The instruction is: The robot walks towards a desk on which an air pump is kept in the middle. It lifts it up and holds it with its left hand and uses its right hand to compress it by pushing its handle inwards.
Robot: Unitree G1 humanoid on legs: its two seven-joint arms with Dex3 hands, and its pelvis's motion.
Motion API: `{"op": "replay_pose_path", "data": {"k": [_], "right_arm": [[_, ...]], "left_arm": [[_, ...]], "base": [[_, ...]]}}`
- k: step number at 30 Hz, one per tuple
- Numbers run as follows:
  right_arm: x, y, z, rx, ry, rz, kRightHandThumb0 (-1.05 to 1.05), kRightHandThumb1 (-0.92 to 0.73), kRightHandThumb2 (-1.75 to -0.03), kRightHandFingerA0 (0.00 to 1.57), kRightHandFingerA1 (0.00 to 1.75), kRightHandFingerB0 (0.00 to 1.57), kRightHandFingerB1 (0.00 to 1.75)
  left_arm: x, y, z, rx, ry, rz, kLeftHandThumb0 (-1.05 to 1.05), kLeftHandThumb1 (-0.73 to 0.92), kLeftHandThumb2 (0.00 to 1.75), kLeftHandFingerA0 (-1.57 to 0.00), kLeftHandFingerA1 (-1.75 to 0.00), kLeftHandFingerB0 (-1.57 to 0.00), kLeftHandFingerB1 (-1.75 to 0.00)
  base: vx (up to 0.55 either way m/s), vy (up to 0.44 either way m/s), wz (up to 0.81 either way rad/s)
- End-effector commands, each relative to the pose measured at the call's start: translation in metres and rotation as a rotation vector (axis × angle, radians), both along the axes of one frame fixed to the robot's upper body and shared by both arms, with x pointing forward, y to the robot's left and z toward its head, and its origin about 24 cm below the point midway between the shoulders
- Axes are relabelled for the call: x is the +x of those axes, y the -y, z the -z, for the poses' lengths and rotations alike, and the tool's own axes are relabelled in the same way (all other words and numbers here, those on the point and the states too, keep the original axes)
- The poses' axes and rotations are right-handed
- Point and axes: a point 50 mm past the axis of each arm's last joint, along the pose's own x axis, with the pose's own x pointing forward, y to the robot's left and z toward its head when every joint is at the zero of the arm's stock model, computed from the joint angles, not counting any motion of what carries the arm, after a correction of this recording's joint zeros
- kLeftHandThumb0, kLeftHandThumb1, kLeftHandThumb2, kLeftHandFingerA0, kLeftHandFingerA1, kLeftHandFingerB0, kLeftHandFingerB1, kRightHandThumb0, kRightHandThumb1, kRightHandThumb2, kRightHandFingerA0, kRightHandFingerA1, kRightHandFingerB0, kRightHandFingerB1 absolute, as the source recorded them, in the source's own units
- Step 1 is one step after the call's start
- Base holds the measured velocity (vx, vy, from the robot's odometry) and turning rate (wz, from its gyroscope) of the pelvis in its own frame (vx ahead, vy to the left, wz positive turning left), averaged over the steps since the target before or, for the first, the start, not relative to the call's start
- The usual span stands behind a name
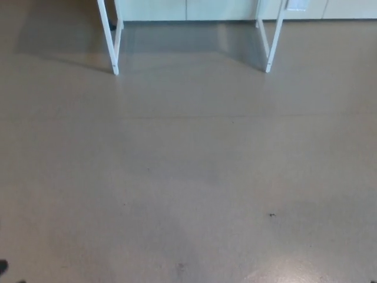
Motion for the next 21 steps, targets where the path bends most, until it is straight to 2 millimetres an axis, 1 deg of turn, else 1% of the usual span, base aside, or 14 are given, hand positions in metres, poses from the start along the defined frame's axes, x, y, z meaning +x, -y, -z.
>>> {"op": "replay_pose_path", "data": {"k": [1, 4, 5, 7, 11, 12, 13, 14, 15, 18, 21], "right_arm": [[0.0096, 0.0153, -0.0210, 0.161, 0.241, 0.181, -0.21, -0.67, -0.60, 0.63, 0.48, 0.42, 0.38], [0.0070, 0.0153, -0.0205, 0.162, 0.240, 0.190, -0.21, -0.67, -0.60, 0.65, 0.48, 0.44, 0.38], [0.0061, 0.0154, -0.0208, 0.158, 0.238, 0.192, -0.21, -0.67, -0.60, 0.64, 0.47, 0.45, 0.38], [0.0055, 0.0152, -0.0213, 0.155, 0.237, 0.189, -0.21, -0.68, -0.60, 0.61, 0.47, 0.43, 0.38], [0.0044, 0.0151, -0.0211, 0.158, 0.233, 0.184, -0.20, -0.69, -0.60, 0.61, 0.47, 0.41, 0.37], [0.0041, 0.0149, -0.0208, 0.160, 0.233, 0.191, -0.21, -0.68, -0.60, 0.63, 0.47, 0.43, 0.38], [0.0035, 0.0147, -0.0207, 0.160, 0.235, 0.189, -0.22, -0.68, -0.60, 0.63, 0.47, 0.42, 0.38], [0.0028, 0.0146, -0.0206, 0.159, 0.236, 0.182, -0.22, -0.68, -0.60, 0.63, 0.47, 0.42, 0.38], [0.0024, 0.0145, -0.0206, 0.158, 0.236, 0.178, -0.23, -0.68, -0.60, 0.62, 0.47, 0.43, 0.38], [0.0011, 0.0146, -0.0201, 0.157, 0.232, 0.177, -0.23, -0.69, -0.60, 0.62, 0.47, 0.42, 0.38], [0.0006, 0.0139, -0.0200, 0.162, 0.236, 0.177, -0.23, -0.69, -0.60, 0.64, 0.48, 0.43, 0.38]], "left_arm": [[0.0110, -0.0142, -0.0178, -0.204, 0.255, -0.152, -0.04, 0.70, 0.61, -0.42, -0.46, -0.33, -0.37], [0.0095, -0.0148, -0.0175, -0.218, 0.257, -0.154, -0.03, 0.70, 0.61, -0.41, -0.45, -0.32, -0.37], [0.0093, -0.0148, -0.0171, -0.227, 0.259, -0.161, -0.01, 0.72, 0.61, -0.42, -0.46, -0.32, -0.38], [0.0091, -0.0145, -0.0172, -0.224, 0.259, -0.151, -0.03, 0.72, 0.62, -0.41, -0.46, -0.30, -0.37], [0.0101, -0.0141, -0.0181, -0.228, 0.263, -0.153, -0.02, 0.73, 0.62, -0.42, -0.47, -0.31, -0.37], [0.0104, -0.0142, -0.0184, -0.231, 0.263, -0.147, -0.02, 0.54, 0.99, -0.31, -0.59, -0.19, -0.52], [0.0104, -0.0144, -0.0185, -0.230, 0.262, -0.143, -0.02, 0.55, 1.00, -0.32, -0.59, -0.19, -0.52], [0.0103, -0.0145, -0.0185, -0.228, 0.259, -0.142, -0.02, 0.55, 1.00, -0.32, -0.59, -0.19, -0.52], [0.0104, -0.0147, -0.0184, -0.227, 0.257, -0.144, -0.03, 0.79, 0.62, -0.45, -0.46, -0.32, -0.37], [0.0105, -0.0148, -0.0182, -0.224, 0.250, -0.147, -0.03, 0.77, 0.62, -0.44, -0.46, -0.32, -0.38], [0.0103, -0.0151, -0.0187, -0.227, 0.255, -0.141, -0.04, 0.75, 0.63, -0.45, -0.47, -0.32, -0.38]], "base": [[0.06, -0.060, 0.09], [0.07, -0.084, 0.15], [0.24, -0.301, 0.46], [0.41, -0.004, 0.13], [0.25, -0.140, -0.05], [0.23, -0.082, -0.02], [0.22, -0.041, -0.05], [0.19, -0.009, -0.02], [0.20, 0.033, -0.08], [0.26, 0.087, -0.08], [0.29, 0.221, -0.17]]}}
